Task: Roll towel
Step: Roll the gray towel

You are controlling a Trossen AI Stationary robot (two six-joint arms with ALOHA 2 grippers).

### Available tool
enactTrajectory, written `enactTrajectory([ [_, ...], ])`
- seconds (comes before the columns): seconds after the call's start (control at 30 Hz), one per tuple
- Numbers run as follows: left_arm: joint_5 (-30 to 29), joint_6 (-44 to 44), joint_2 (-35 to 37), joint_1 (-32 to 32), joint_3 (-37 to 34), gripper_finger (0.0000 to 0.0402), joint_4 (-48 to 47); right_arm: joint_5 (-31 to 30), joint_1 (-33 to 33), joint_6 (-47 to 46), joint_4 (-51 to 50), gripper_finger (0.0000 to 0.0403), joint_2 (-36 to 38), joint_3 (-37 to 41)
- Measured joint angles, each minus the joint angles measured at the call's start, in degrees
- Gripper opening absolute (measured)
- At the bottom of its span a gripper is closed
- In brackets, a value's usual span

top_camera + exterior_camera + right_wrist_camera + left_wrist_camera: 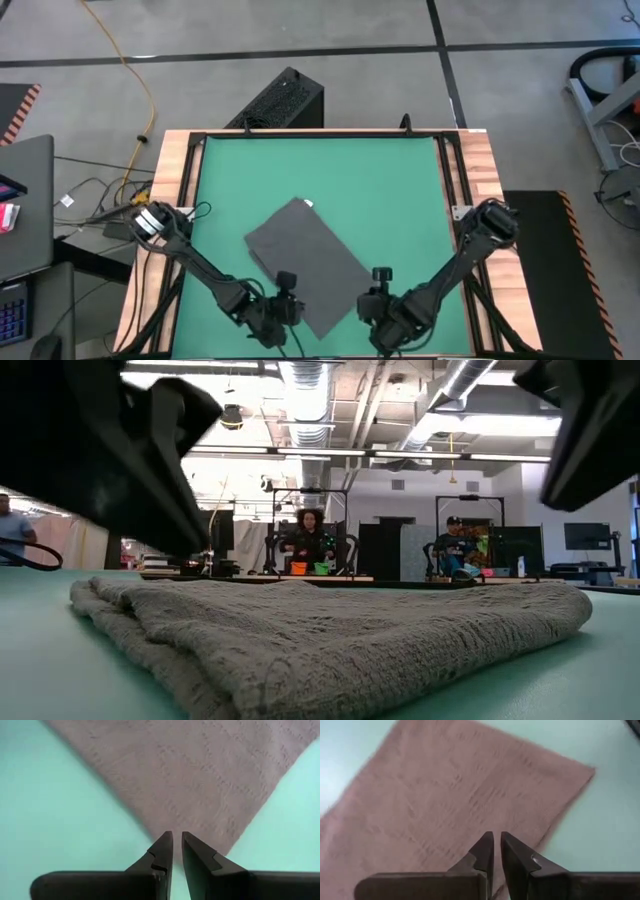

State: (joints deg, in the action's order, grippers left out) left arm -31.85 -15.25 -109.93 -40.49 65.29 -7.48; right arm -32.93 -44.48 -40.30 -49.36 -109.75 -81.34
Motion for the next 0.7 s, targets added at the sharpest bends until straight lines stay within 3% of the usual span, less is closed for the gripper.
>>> enactTrajectory([
  [0.1, 2.8, -2.37, -0.83, 0.03, 0.01, 0.0011, -1.3, -0.01, -1.14, -0.41, 0.09, 0.0066, -0.05, 0.0],
  [0.33, 11.13, -12.71, 0.15, -1.55, 0.05, 0.0001, -16.5, -1.69, -1.02, -0.35, 0.28, 0.0066, -0.07, 0.0],
  [0.53, 7.12, -17.97, 0.29, -4.8, 0.13, 0.0, -29.02, -3.23, 1.91, 0.25, 1.16, 0.0066, -0.07, 0.0],
  [0.7, -3.59, -21.3, 2.34, -6.85, -0.1, 0.0, -25.16, -3.33, 3.85, 2.15, 2.21, 0.0066, -0.09, -0.01],
])
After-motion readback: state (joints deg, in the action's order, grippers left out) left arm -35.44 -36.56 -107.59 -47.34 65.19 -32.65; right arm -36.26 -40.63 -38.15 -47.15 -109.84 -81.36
